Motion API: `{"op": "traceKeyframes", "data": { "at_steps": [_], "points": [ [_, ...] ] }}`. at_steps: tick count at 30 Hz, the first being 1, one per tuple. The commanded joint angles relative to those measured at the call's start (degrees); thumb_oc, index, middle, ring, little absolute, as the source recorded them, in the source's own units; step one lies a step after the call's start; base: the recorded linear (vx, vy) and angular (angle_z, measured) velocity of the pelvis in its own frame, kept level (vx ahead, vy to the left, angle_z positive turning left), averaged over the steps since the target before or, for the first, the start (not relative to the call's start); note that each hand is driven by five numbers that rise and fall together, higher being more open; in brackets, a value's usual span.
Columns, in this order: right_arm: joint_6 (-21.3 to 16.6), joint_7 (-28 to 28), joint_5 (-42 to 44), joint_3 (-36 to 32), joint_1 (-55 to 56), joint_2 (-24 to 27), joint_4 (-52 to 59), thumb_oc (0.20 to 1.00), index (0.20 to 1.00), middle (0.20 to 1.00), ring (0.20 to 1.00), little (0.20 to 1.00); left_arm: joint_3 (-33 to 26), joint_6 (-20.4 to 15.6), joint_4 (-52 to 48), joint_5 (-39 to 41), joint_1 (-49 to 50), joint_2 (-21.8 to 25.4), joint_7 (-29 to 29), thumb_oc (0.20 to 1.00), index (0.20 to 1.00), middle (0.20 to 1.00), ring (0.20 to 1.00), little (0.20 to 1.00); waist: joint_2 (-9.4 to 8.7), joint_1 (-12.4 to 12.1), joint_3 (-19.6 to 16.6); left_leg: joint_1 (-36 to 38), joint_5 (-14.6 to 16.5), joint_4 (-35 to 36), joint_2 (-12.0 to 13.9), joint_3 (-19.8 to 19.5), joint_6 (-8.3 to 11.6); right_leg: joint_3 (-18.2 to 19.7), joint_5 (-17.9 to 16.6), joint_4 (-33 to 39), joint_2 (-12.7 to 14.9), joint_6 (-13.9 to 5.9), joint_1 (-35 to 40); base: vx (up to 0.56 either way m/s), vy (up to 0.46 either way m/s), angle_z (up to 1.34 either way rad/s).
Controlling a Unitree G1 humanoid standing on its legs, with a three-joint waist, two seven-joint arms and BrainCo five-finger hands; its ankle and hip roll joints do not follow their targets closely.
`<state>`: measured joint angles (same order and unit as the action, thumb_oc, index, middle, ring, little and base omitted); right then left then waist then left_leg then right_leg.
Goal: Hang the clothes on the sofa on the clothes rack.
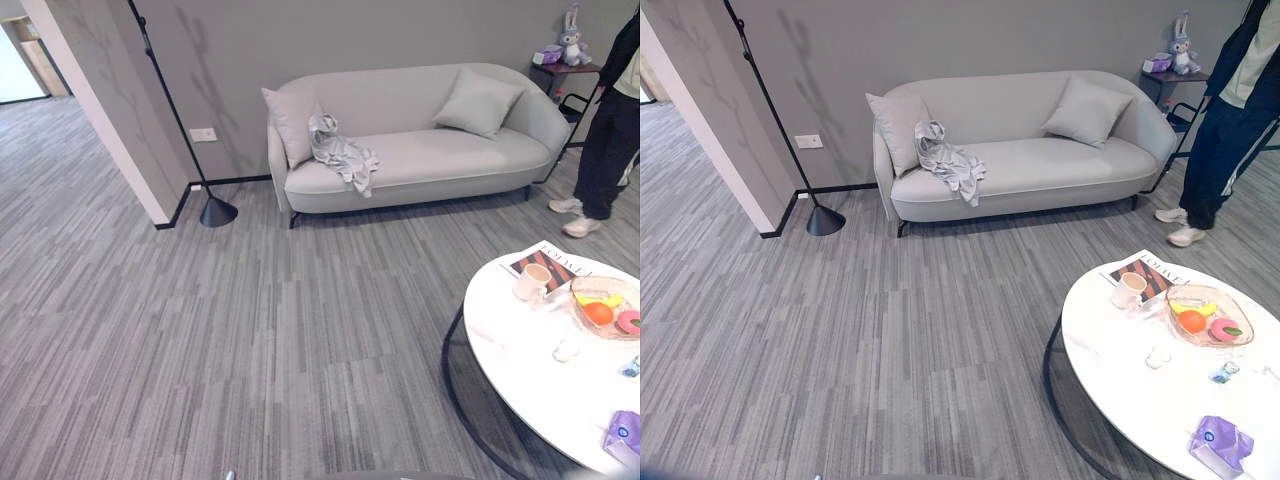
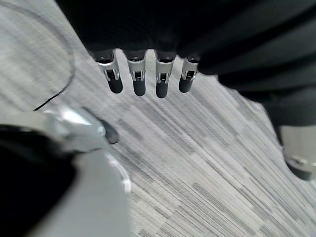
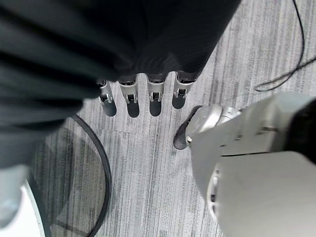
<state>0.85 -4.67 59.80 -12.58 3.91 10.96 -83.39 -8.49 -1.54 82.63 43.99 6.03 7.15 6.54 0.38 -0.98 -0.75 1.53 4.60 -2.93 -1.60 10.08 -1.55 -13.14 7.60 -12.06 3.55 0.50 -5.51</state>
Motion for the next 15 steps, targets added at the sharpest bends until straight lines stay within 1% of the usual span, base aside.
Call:
{"op": "traceKeyframes", "data": {
  "at_steps": [1,9,12,13,15],
  "points": [
    [-0.41,-0.36,1.98,-3.67,-2.66,0.35,-4.46,1.000,1.000,1.000,1.000,1.000,-3.85,-0.48,2.80,3.07,-2.66,-0.94,0.77,1.000,1.000,1.000,1.000,1.000,-1.36,-0.43,-0.12,3.28,-6.34,7.89,4.27,-4.88,4.99,-1.27,-7.52,17.06,0.54,-5.34,11.16,0.00,0.000,0.00],
    [-0.55,-1.08,0.65,-2.16,-2.09,-0.29,-4.47,1.000,1.000,1.000,1.000,1.000,-4.96,-1.21,3.59,2.65,-2.07,-0.38,0.57,1.000,1.000,1.000,1.000,1.000,-1.87,-0.63,-0.48,3.63,-6.25,7.93,4.54,-4.80,4.96,-0.65,-7.53,17.06,0.19,-5.34,11.19,-0.01,-0.009,-0.06],
    [-0.69,-1.40,-0.39,-1.11,-2.15,-0.41,-4.40,1.000,1.000,1.000,1.000,1.000,-4.35,-1.59,3.34,1.85,-2.15,-0.36,0.51,1.000,1.000,1.000,1.000,1.000,-1.99,-0.66,-0.45,3.60,-6.31,7.93,4.61,-4.76,5.01,-0.59,-7.56,17.06,0.14,-5.32,11.15,-0.02,-0.021,-0.04],
    [-0.38,-2.28,-3.04,1.16,-2.27,-0.41,-4.36,1.000,1.000,1.000,1.000,1.000,-2.84,-2.15,2.83,0.50,-2.53,-0.35,0.61,1.000,1.000,1.000,1.000,1.000,-2.12,-0.81,-0.30,3.61,-6.37,7.78,4.74,-4.65,5.07,-0.48,-7.51,17.06,0.03,-5.27,11.20,-0.04,-0.038,-0.14],
    [-0.21,-3.04,-4.34,3.03,-2.53,-0.54,-4.06,1.000,1.000,1.000,1.000,1.000,-1.21,-2.53,1.64,-0.39,-3.00,-0.61,0.60,1.000,1.000,1.000,1.000,1.000,-2.30,-1.11,0.04,3.62,-6.39,7.27,4.85,-4.75,5.13,-0.47,-7.43,17.06,-0.11,-5.09,11.33,-0.05,-0.046,-0.03]
  ]
}}
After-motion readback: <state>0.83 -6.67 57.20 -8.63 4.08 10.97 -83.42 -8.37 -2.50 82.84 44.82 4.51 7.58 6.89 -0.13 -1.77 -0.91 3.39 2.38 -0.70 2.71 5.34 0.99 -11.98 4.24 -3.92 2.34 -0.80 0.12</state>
